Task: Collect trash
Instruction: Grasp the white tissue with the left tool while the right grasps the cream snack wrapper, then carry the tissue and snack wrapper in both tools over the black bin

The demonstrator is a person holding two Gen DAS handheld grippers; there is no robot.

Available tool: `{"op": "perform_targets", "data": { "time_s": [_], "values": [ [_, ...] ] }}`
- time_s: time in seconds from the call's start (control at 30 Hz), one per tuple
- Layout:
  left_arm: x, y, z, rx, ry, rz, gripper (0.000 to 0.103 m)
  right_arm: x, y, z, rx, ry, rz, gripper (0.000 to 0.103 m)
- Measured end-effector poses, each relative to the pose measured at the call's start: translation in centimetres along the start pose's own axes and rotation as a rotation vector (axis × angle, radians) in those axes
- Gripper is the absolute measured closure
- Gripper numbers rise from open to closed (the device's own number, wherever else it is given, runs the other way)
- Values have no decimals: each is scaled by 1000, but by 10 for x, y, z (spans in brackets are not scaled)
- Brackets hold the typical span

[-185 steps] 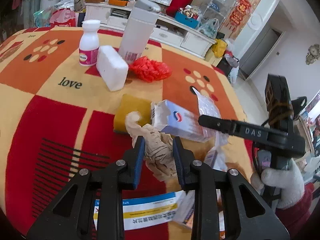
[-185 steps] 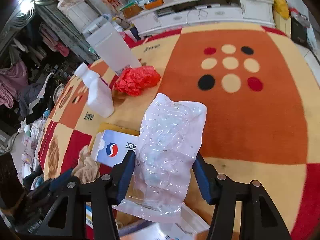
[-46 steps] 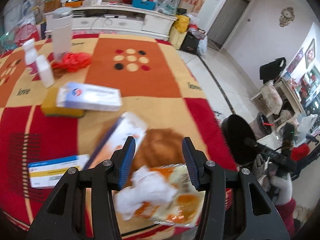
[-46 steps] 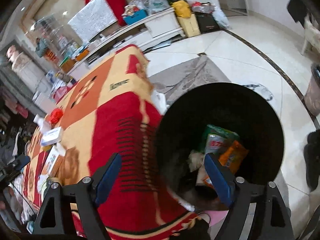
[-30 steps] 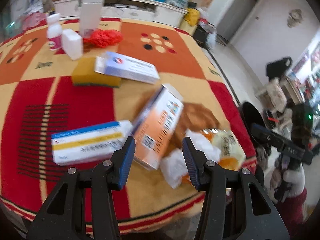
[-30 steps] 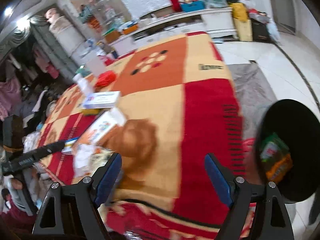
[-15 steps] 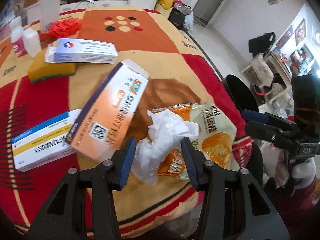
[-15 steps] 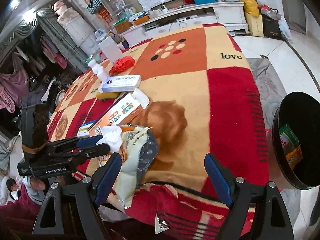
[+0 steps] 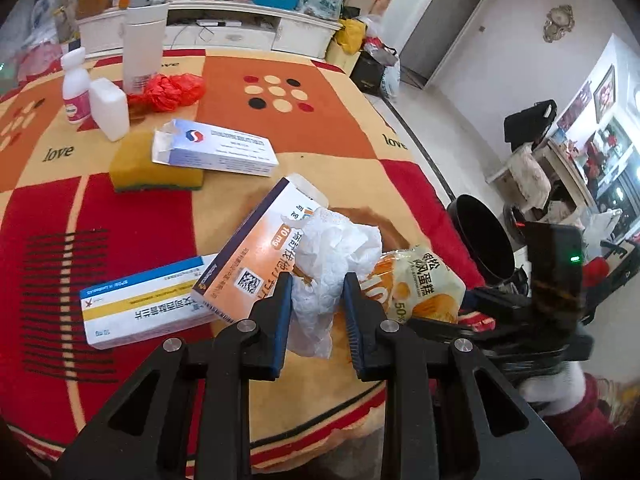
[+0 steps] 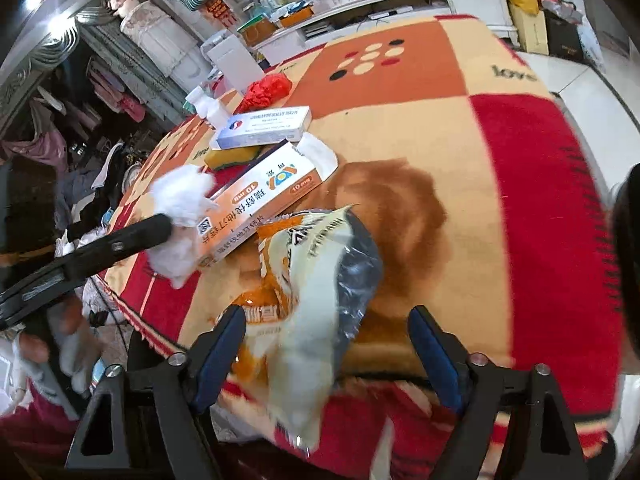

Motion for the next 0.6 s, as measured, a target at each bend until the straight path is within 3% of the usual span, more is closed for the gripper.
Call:
{"op": "perform_targets", "data": {
  "time_s": [0.13,0.27,0.6],
  "values": [
    [1,3,3,8,-2,-5,80,14,-8,-3,-67,22,23,65],
    [-3,9,0,10,8,10,80,8,-10,-5,-108,34,46,70],
    [14,44,-20,41,18,31,80,-48,18,-19,-113,121,139,71]
  ]
}}
Point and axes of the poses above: each gripper's, at about its wrist camera, not at the fingertips, and x roughly the way its jaws point, y to its right, z to its underside, the point moved 5 cm from there along x, roughly the way its jaws point, and after that the axes turned 5 degrees about -z, right-handed, at the moved point
